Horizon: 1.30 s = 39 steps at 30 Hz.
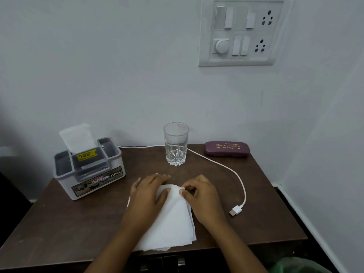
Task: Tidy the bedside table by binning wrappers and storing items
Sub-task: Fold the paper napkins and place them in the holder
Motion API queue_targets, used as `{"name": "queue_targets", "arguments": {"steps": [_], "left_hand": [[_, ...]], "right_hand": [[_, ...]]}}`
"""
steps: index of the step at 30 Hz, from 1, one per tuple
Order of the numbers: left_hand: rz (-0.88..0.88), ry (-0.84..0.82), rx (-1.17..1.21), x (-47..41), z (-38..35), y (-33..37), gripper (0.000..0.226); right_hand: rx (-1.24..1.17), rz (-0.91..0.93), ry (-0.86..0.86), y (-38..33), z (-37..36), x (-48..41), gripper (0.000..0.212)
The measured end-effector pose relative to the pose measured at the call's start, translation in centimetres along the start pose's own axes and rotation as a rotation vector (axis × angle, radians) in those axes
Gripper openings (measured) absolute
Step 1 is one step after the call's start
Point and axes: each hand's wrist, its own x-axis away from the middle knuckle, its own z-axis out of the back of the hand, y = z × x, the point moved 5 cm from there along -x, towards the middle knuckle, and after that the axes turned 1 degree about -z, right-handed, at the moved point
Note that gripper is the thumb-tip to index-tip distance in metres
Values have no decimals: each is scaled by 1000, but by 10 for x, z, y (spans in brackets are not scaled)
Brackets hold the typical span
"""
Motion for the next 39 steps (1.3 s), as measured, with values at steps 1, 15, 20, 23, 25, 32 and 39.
{"name": "queue_targets", "arguments": {"steps": [1,15,20,23,25,32,39], "left_hand": [[-10,9,-13,0,1,1,45],[-117,-4,-46,1,3,10,29],[-18,161,214,0,16,1,18],[23,198,390,0,21,-4,17],[3,179,418,0,20,-3,14],[-40,104,338,0,15,1,16],[-66,43,191,0,11,6,21]], "right_hand": [[0,15,16,0,0,1,2],[-222,45,-18,-4,4,6,6],[-177,-92,38,4,14,-2,15],[173,-81,-12,1,9,-6,15],[253,-59,-27,-2,6,-5,15],[202,-30,-5,-6,8,-2,8],[-9,-29,-5,-4,10,1,6]]}}
